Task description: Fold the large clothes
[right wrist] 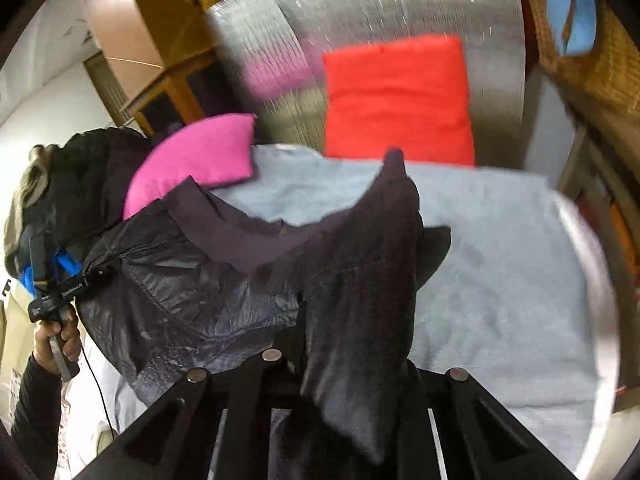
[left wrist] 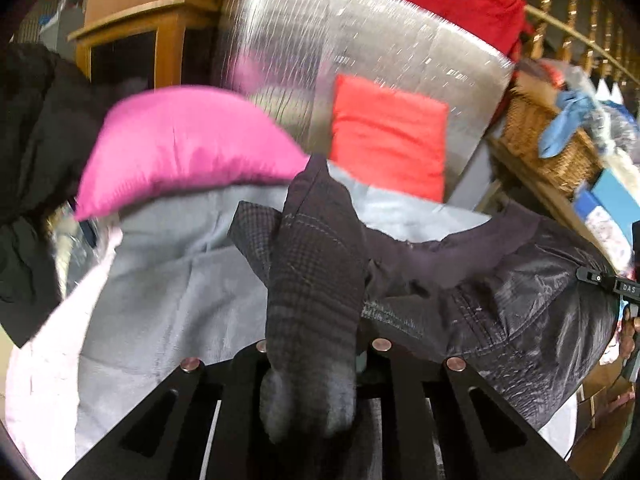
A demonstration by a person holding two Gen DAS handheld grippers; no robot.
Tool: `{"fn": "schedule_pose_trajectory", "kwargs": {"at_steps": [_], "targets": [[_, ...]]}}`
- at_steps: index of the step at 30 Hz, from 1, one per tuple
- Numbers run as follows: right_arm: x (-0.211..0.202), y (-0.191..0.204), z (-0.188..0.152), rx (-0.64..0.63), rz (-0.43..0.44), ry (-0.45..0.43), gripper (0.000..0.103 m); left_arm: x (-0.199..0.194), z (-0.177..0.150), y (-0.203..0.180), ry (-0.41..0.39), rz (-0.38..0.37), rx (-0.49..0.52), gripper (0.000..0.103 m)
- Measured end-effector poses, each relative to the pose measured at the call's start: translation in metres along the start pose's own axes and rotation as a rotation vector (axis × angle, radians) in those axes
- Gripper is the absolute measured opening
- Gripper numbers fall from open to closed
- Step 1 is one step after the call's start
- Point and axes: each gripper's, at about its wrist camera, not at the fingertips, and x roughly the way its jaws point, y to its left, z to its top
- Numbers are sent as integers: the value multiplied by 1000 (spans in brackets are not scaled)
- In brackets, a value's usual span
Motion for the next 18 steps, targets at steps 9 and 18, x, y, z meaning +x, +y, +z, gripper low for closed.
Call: {"fn": "schedule_pose_trajectory", "kwargs": {"at_steps": [9,18], "targets": [[-80,7,-66,6,0,-86,14,-72,-56,-19,-98,-38,11,16],[0,-45,-216,205,-12,92,14,1,-191,13,126,23,-120,18]]}}
